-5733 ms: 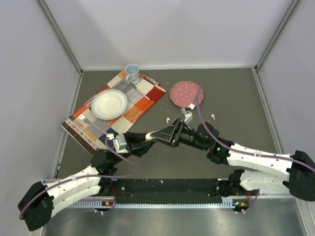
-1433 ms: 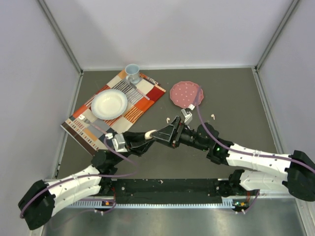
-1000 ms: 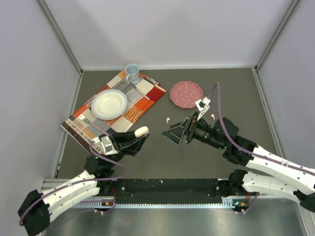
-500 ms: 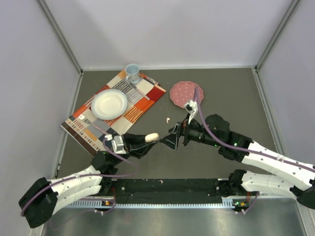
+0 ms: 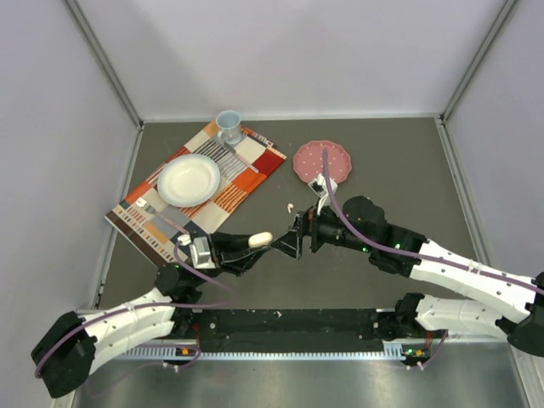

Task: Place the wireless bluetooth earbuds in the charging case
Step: Open the charging case.

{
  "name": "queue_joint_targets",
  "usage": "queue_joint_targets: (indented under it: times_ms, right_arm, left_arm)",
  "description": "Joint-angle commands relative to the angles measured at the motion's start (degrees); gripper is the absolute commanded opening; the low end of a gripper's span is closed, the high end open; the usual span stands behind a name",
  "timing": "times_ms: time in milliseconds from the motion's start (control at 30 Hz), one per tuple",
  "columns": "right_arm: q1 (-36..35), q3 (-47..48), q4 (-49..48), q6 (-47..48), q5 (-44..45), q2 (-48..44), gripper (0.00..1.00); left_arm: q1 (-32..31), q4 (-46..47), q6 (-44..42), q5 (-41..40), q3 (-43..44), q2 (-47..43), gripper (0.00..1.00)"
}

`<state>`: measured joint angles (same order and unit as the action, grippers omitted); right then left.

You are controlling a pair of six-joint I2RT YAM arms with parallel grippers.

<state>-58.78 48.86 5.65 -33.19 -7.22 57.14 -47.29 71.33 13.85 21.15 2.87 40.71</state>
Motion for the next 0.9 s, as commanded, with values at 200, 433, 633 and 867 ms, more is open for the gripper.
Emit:
queue_joint_targets:
  times_ms: [200,433,633,867]
  right_arm:
    - [-0.37,1.50,-5.03,-2.23,0.98,-0.46,0.98]
    - [-0.37,0.97,-5.21,-3.63,4.14,-0.72,0.98]
    - [-0.37,0.97,-5.21,-4.08,6.43,-1.07,0.99]
    - [-0.19,1.76,-6.70,-3.20,7.05,-1.33,0.99]
  left_arm:
    - [0.00,-0.66,0.13,2.93,-0.42,-0.19,0.00]
    - [0.00,-1.19,0.22,4.69,0.29,0.34,0.00]
    - [0.00,-1.54,0.39,5.05,0.20,0.51,0.00]
    - [0.00,-3.12,-0.22,4.61,0.20,0.51,0.00]
